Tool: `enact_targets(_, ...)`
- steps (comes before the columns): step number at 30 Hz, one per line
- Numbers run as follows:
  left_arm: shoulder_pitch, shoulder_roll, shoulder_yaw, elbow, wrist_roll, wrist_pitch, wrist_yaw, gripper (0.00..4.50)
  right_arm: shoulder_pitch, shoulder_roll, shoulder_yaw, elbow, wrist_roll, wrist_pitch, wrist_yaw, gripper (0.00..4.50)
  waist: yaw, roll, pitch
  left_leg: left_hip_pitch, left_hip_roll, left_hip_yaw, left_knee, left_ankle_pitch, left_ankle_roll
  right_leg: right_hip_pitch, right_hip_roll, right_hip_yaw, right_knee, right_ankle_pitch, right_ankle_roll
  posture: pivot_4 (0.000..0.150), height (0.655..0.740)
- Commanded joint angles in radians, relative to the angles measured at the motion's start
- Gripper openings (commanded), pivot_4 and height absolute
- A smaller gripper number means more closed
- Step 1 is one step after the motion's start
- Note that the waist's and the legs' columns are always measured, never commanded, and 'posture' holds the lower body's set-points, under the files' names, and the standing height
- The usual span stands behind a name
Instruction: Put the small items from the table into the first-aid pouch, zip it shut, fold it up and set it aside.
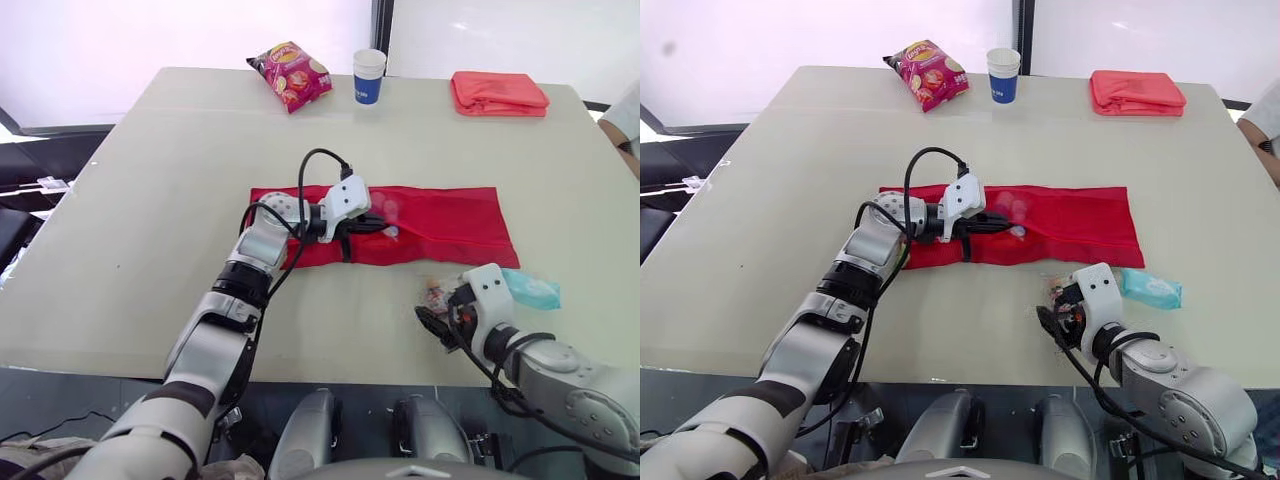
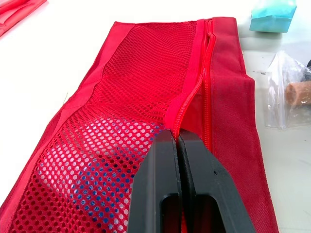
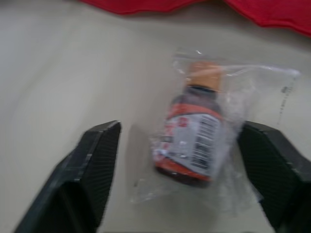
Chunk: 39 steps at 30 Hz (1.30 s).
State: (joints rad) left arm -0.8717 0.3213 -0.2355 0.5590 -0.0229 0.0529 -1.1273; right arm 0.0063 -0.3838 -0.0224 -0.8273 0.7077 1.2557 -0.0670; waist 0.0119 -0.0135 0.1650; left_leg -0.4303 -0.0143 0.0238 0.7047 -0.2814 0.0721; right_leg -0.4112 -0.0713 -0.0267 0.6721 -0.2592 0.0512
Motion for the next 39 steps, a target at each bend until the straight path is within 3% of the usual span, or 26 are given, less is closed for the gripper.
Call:
enact_targets(1,-0.010,0.005,0.013,-0.054,-0.017,0.001,0.003,0.00,-0.007,-0.007,0.003,-0.024,-0.024,0.013,0.003,2.15,0.000,0.000,0.000,0.000,0.000,0.000,0.000,0.000,0.000,0.000,0.000,0.000,0.000,0.000,0.000,0.150,0.7395)
enact_targets(3,-0.010,0.007,0.014,-0.055,-0.018,0.003,0.002,0.00,-0.015,-0.010,-0.009,-0.037,-0.024,0.019,0.011,1.31,0.000,0.000,0.000,0.000,0.000,0.000,0.000,0.000,0.000,0.000,0.000,0.000,0.000,0.000,0.000,0.150,0.7395)
enact_targets(10,-0.009,0.004,0.018,-0.066,-0.031,0.023,-0.003,0.00,-0.146,0.115,-0.066,-0.017,0.056,0.070,0.021,1.31,-0.003,0.000,0.000,0.000,0.000,0.000,0.000,0.000,0.000,0.000,0.000,0.000,0.000,0.000,0.000,0.150,0.7395)
enact_targets(18,0.003,0.008,0.012,-0.110,-0.043,0.052,-0.009,0.00,-0.344,0.225,0.017,0.232,-0.115,0.025,-0.060,1.31,-0.006,0.000,0.000,0.000,0.000,0.000,0.000,0.000,0.000,0.000,0.000,0.000,0.001,0.000,0.000,0.150,0.7395)
enact_targets(32,0.029,0.020,0.003,-0.162,-0.042,0.092,-0.016,0.00,-0.362,0.412,-0.004,0.276,-0.268,-0.103,-0.132,1.31,-0.027,0.001,0.000,0.000,0.000,0.000,-0.001,0.001,-0.001,-0.002,0.000,0.001,0.005,0.000,0.000,0.150,0.7395)
enact_targets(39,0.029,0.011,-0.015,-0.155,-0.039,0.084,-0.040,0.00,-0.404,0.414,0.051,0.404,-0.339,-0.196,-0.083,1.31,-0.027,0.001,0.000,0.000,0.000,0.000,-0.001,0.001,-0.001,-0.002,0.000,0.000,0.004,0.000,0.000,0.150,0.7395)
